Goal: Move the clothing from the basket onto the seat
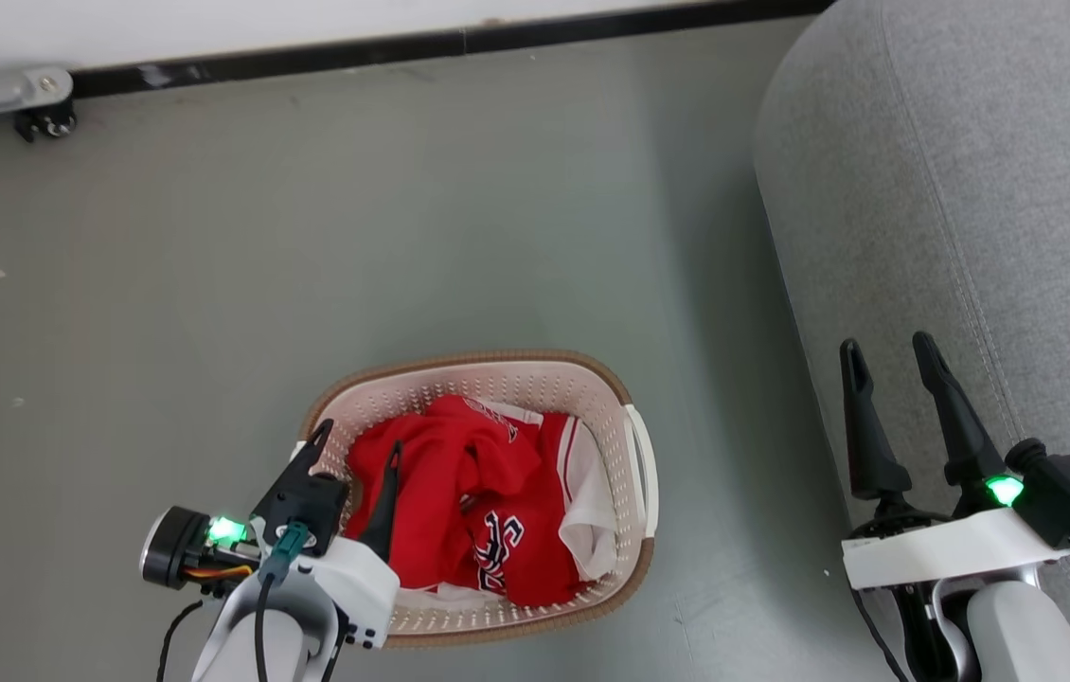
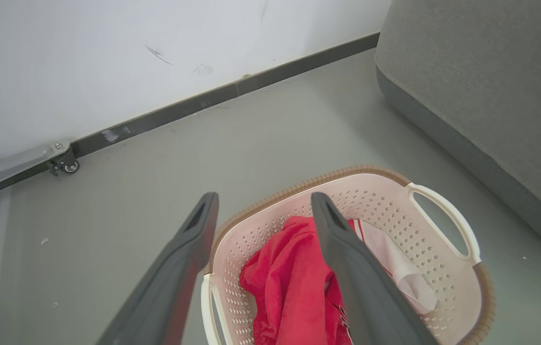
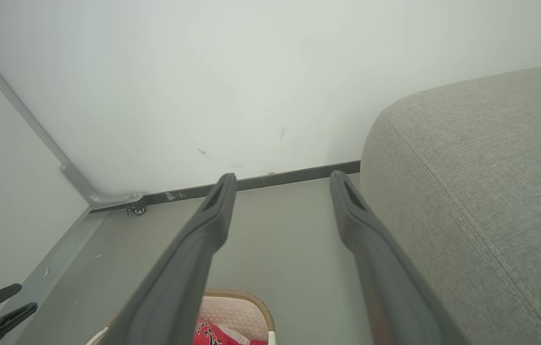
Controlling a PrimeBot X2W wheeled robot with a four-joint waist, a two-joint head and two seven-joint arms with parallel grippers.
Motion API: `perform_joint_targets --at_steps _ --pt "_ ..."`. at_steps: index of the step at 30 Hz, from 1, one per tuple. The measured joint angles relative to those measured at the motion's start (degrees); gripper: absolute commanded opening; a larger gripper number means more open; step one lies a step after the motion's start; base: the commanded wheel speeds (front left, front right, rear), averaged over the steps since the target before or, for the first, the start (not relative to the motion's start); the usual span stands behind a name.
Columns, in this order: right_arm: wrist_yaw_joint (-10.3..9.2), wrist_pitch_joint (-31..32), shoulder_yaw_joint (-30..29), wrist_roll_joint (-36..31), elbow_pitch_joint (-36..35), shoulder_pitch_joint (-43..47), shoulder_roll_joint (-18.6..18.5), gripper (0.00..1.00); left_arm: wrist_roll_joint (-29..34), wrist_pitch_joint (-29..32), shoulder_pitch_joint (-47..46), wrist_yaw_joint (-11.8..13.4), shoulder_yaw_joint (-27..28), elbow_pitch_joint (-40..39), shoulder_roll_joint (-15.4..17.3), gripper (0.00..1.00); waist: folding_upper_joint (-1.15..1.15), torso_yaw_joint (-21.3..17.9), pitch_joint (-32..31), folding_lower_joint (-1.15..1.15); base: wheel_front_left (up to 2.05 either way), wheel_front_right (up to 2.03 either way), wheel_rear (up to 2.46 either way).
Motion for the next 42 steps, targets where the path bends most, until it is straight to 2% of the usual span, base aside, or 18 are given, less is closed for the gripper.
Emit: perform_joint_targets --at_steps 26,42 --pt "0.00 -0.5 2.1 0.9 -1.2 -8.8 0.0 1.00 1.5 0.0 -7.2 -0.1 -1.6 6.2 0.0 1.00 0.00 -4.5 11.1 0.00 0.00 0.00 0.00" --pt "0.00 -0.6 2.5 2.9 -1.7 -12.3 0.0 1.00 3.6 0.0 -12.0 -0.5 -2.9 13.4 1.7 1.00 0.00 -7.1 16.3 0.00 0.00 0.00 0.00"
